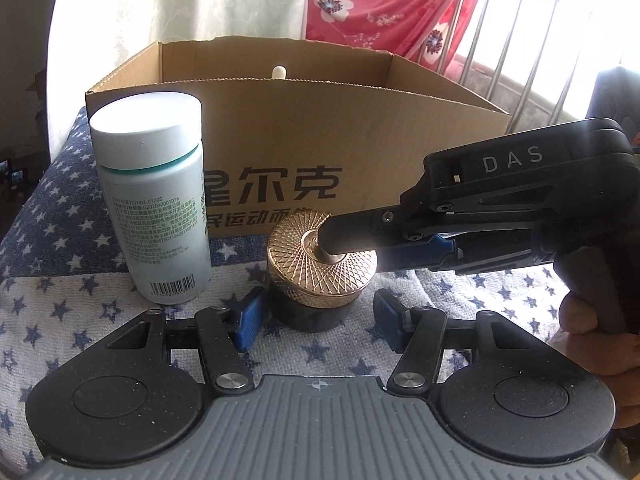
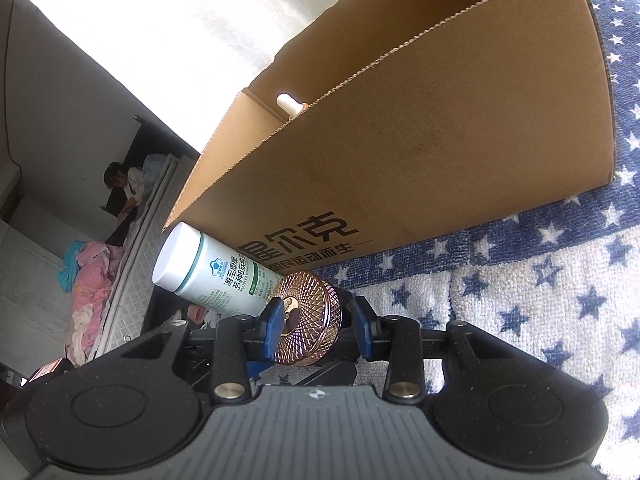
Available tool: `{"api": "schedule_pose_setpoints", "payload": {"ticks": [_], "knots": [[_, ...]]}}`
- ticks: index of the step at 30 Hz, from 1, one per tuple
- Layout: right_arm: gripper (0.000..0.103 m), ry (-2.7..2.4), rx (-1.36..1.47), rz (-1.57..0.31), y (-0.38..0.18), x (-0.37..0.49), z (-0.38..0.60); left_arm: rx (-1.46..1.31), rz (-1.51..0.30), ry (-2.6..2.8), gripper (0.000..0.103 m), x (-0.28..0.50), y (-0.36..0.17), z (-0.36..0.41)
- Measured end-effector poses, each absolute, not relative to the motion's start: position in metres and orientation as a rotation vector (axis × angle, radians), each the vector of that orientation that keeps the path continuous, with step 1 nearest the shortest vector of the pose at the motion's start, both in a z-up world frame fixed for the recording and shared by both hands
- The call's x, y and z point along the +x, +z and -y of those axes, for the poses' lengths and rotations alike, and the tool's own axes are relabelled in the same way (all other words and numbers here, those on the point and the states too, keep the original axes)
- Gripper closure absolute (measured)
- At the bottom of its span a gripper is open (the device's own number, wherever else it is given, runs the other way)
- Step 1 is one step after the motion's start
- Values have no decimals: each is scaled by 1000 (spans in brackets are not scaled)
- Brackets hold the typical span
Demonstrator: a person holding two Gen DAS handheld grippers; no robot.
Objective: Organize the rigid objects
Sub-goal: 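Grasp the rose-gold-lidded jar by its lid with the right gripper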
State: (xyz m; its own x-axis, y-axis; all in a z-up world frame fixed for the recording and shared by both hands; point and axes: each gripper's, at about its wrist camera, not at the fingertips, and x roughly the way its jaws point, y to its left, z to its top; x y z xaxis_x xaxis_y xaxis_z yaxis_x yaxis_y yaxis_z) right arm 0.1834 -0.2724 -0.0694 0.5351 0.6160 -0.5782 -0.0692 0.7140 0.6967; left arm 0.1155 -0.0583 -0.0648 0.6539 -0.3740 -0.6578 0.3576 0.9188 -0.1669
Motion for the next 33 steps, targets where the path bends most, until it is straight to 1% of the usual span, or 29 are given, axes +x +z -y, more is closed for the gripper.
{"api": "schedule_pose_setpoints", "payload": {"ticks": [6,11,17,20,24,26,33], "knots": [[63,431,692,-927,-69,167,283,-16,-754,-496,44,107,-66,65],[63,420,714,-925,-71,170,285,10,-746,-499,43,109,-66,70],[62,438,737,-928,-76,177,288,54,-710,-484,38,116,-63,74],[62,448,740,-928,-78,181,286,74,-705,-479,37,119,-65,77],[60,456,738,-926,-79,183,282,76,-717,-473,42,125,-68,81],[60,459,739,-924,-81,184,283,77,-721,-459,46,127,-70,82],[59,456,709,-911,-75,179,279,83,-713,-447,47,123,-68,83]]}}
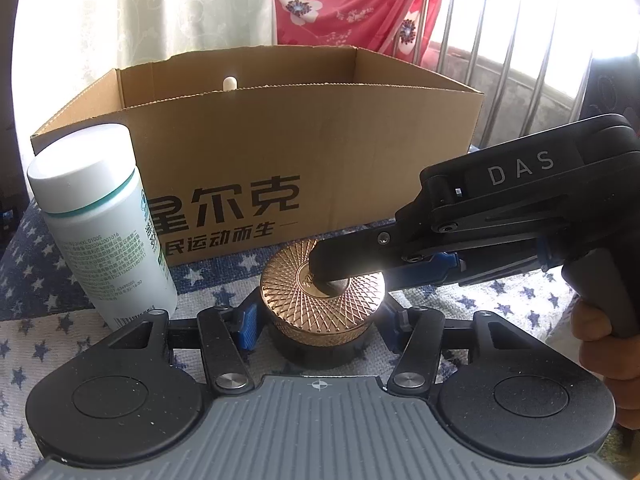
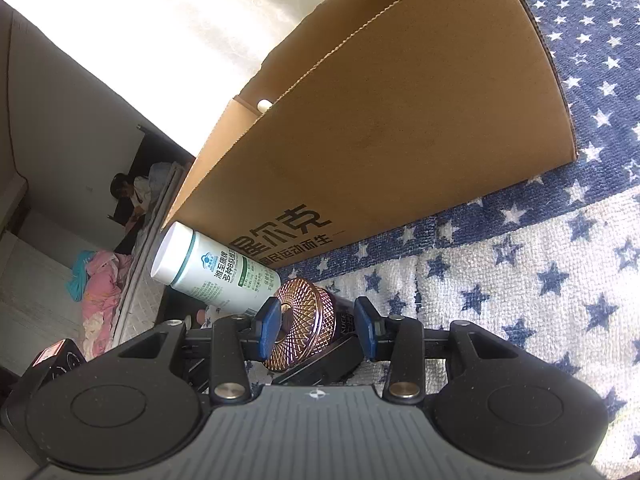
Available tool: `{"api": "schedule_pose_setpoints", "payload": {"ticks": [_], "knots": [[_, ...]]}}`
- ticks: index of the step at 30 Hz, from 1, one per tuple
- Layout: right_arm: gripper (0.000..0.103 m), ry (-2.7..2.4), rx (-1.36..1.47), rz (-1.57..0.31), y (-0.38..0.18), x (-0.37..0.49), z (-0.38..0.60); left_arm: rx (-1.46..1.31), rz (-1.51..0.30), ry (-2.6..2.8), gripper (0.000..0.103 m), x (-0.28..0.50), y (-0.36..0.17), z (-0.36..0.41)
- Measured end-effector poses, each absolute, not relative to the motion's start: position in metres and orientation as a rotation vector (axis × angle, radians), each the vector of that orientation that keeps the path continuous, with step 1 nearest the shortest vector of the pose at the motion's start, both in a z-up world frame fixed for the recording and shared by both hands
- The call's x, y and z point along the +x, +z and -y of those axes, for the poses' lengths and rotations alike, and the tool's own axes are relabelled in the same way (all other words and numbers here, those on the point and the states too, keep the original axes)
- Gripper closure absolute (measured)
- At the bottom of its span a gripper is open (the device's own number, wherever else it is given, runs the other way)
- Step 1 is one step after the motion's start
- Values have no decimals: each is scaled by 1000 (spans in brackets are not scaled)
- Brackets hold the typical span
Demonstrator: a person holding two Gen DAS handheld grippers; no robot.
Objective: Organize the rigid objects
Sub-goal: 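Grasp the rose-gold-lidded jar by its lid with the right gripper, then carry the jar into the box and open the right gripper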
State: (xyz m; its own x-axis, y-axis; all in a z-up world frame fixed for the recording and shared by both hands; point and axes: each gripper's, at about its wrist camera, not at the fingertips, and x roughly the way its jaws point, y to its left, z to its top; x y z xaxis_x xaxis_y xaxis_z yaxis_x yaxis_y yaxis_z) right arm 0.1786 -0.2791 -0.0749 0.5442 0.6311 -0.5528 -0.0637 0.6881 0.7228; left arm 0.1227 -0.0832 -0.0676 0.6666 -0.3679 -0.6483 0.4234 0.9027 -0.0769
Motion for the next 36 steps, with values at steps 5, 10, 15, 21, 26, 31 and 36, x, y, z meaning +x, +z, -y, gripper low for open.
{"api": "schedule_pose_setpoints", "payload": {"ticks": [5,10,15,21,26,31,36], "knots": [[59,465,677,-863,-51,169,277,82,-668,-454,47,116,-48,80],[59,490,592,-741,0,165,279,107,-562,-463,47,115,-6,83],[58,484,501,-645,49,182,297,105,-500,-482,47,142,35,100],[57,438,439,-668,74,242,332,30,-558,-510,47,220,51,122],[57,387,388,-785,61,306,346,-73,-720,-506,47,291,29,128],[57,379,355,-883,38,353,344,-117,-835,-466,47,334,6,129],[57,366,280,-916,24,375,336,-167,-915,-437,47,360,-9,129]]}}
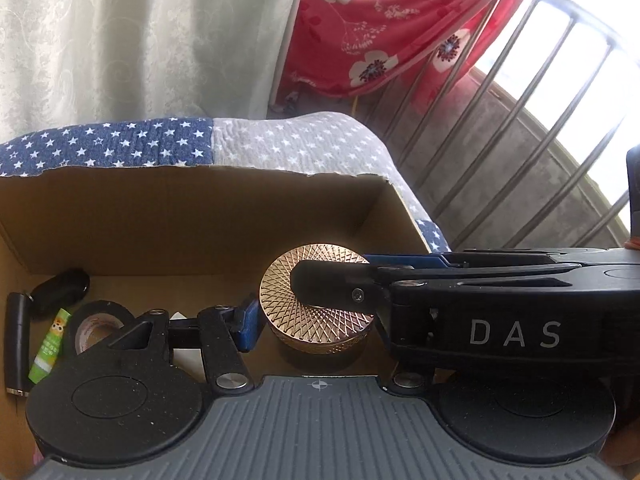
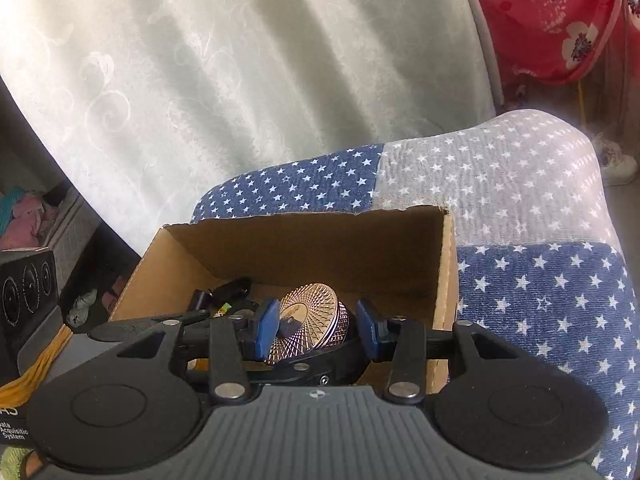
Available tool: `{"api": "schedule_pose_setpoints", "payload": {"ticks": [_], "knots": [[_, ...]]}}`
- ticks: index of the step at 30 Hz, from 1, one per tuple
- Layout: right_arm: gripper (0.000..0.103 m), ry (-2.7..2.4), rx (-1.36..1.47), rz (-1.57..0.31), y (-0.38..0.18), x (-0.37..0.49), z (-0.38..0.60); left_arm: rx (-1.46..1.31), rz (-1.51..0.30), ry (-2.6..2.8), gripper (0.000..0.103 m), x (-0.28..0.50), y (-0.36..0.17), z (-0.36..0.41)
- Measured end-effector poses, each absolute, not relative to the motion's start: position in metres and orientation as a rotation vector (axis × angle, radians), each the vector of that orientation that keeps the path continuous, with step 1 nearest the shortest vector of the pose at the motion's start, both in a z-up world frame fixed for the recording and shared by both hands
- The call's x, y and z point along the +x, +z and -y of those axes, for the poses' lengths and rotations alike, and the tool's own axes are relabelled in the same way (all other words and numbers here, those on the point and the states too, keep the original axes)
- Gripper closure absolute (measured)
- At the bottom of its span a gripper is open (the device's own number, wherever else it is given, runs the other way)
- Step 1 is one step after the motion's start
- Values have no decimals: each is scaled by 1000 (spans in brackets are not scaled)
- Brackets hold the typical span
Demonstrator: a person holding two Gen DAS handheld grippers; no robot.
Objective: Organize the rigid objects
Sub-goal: 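Carry the jar into the box and open the right gripper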
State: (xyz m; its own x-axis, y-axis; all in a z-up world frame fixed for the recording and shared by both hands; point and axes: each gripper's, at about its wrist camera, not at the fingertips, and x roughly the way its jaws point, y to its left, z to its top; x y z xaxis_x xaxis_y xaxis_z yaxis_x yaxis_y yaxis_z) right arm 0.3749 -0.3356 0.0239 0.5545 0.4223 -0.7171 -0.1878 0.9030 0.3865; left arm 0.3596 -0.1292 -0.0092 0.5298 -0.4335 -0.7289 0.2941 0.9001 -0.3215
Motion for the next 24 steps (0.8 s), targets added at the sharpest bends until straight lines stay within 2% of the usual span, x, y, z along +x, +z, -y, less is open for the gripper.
{"api": "schedule_pose_setpoints", "payload": {"ticks": [5,7,15,24], "knots": [[58,378,278,-913,21,385,337,-189,-941,-418,42,369,-10,130],[58,378,277,-905,22,386,339,-190,-928,-422,36,369,-8,132],[58,384,306,-866,30,371,350,-181,-898,-412,35,363,-6,132],[58,457,414,-730,71,305,367,-172,-789,-469,26,308,31,119]]}}
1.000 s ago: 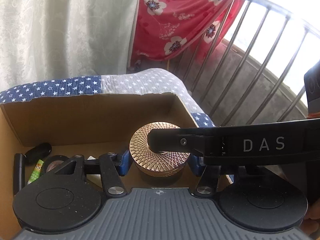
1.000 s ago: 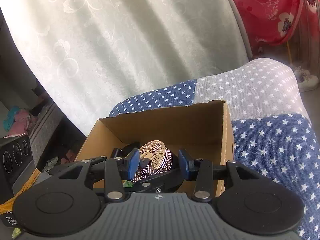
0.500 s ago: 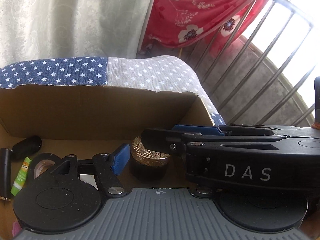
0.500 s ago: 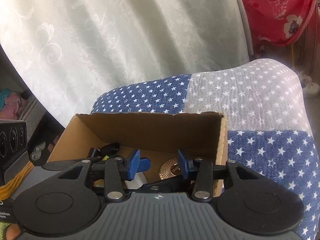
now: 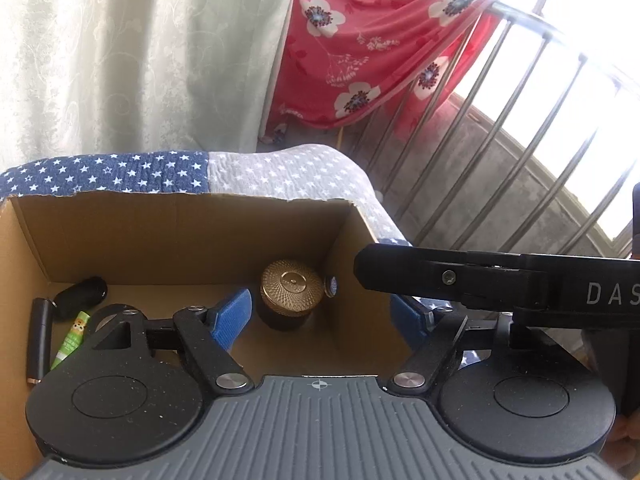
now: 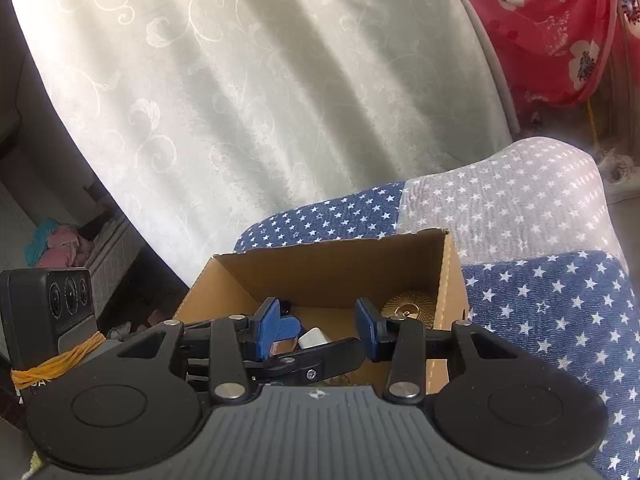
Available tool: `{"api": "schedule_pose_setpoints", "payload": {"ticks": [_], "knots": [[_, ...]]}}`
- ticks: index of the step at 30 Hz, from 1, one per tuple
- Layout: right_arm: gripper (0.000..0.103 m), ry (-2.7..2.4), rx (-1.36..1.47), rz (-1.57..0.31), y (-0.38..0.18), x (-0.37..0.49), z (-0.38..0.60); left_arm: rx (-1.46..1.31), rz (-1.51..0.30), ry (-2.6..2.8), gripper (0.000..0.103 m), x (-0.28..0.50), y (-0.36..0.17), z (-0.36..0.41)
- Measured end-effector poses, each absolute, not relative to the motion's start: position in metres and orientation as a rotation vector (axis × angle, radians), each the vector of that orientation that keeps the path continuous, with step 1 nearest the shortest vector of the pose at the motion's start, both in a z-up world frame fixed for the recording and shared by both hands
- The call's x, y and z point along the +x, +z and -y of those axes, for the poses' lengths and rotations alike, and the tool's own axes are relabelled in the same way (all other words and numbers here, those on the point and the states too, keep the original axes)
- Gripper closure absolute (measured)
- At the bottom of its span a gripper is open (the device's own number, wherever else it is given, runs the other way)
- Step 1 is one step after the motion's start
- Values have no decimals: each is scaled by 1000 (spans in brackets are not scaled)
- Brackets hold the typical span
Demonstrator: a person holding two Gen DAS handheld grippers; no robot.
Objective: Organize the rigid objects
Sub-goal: 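Carry the jar into the box and open the right gripper, then move the right gripper to the cap of the white pill bottle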
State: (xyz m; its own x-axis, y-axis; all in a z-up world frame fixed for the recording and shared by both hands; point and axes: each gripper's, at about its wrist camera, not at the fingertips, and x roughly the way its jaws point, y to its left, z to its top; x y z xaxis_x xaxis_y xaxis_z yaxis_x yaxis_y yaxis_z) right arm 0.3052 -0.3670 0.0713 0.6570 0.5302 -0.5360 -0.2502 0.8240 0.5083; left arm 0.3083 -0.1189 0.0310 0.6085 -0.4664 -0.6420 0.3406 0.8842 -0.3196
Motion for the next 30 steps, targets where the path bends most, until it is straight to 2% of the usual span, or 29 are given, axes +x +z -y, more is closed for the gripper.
{"api": "schedule_pose_setpoints", "payload": {"ticks": [4,6,9,11,13,17,24,30], "knots": [[57,508,441,-637,95,255,370,-163,-727,-534,20,256,54,106],[49,524,446,-589,104,229,371,-152,-690,-569,14,226,65,98],[44,541,435,-517,113,189,368,-119,-615,-589,4,183,77,82],[38,544,429,-489,113,169,363,-91,-567,-548,3,157,80,68],[37,543,423,-476,109,156,355,-74,-536,-503,1,139,79,54],[30,561,422,-500,89,147,331,-55,-474,-385,0,110,57,19],[29,605,413,-695,39,184,264,-128,-595,-240,2,121,-12,-17],[29,620,298,-765,24,199,204,-79,-580,-240,3,125,-38,-17]]}}
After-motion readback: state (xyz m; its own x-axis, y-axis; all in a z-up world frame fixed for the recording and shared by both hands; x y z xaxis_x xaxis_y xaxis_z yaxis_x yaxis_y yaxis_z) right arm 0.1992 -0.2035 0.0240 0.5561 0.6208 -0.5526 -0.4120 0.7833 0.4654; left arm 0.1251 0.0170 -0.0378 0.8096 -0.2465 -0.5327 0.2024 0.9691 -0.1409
